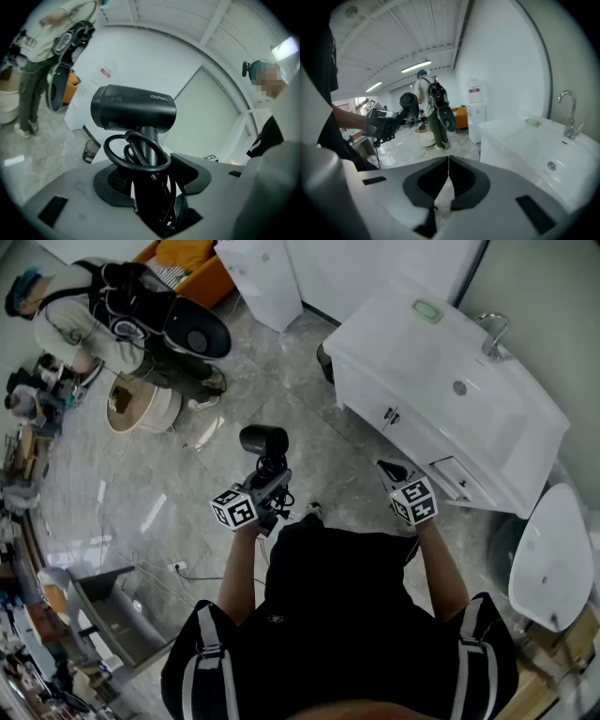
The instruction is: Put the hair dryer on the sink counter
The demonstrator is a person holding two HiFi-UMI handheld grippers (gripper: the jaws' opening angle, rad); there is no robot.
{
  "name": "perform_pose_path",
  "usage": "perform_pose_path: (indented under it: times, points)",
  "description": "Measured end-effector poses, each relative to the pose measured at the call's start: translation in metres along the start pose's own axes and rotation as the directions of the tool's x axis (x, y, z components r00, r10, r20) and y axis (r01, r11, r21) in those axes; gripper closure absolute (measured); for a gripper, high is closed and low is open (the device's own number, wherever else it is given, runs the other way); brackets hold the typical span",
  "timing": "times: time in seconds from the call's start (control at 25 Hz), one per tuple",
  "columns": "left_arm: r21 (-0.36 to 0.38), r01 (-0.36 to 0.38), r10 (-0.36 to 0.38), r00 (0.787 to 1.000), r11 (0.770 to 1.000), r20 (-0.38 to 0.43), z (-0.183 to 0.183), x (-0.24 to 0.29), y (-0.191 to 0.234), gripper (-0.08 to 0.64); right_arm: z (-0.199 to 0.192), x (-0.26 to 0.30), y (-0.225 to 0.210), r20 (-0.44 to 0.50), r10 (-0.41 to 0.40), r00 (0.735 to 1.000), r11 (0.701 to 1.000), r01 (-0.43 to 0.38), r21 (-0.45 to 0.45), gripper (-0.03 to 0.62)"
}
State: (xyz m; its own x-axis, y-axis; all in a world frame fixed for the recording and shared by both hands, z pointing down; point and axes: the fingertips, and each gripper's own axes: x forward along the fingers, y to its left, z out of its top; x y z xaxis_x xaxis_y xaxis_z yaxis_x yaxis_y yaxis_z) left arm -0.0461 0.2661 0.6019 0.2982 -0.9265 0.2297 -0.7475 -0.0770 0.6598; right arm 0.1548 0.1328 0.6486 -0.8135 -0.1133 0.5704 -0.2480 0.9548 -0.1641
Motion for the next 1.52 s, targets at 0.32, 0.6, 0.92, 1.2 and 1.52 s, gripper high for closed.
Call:
perform_pose_path:
  times: [0.32, 0.6, 0.92, 1.2, 1.52]
  points:
    - [0.152, 0.212, -0.189, 0.97, 0.965, -0.151, 0.057, 0.017, -0.01, 0.321, 0.062, -0.008, 0.035, 0.114, -0.189, 0.975, 0.981, 0.184, 0.054, 0.532]
    - [0.125, 0.342, -0.311, 0.926, 0.932, -0.214, 0.04, 0.029, -0.025, 0.321, 0.049, -0.01, 0.062, 0.099, -0.28, 0.955, 0.958, 0.271, 0.094, 0.532]
    - [0.103, 0.377, -0.347, 0.911, 0.921, -0.224, 0.043, 0.028, -0.02, 0.321, 0.053, -0.002, 0.074, 0.091, -0.31, 0.946, 0.948, 0.3, 0.111, 0.531]
    - [0.1, 0.391, -0.36, 0.902, 0.915, -0.237, 0.044, 0.018, -0.013, 0.321, 0.058, 0.007, 0.085, 0.09, -0.323, 0.942, 0.943, 0.312, 0.117, 0.532]
    - [0.089, 0.397, -0.368, 0.899, 0.913, -0.237, 0.049, 0.018, -0.01, 0.321, 0.061, 0.01, 0.091, 0.084, -0.326, 0.942, 0.941, 0.315, 0.123, 0.532]
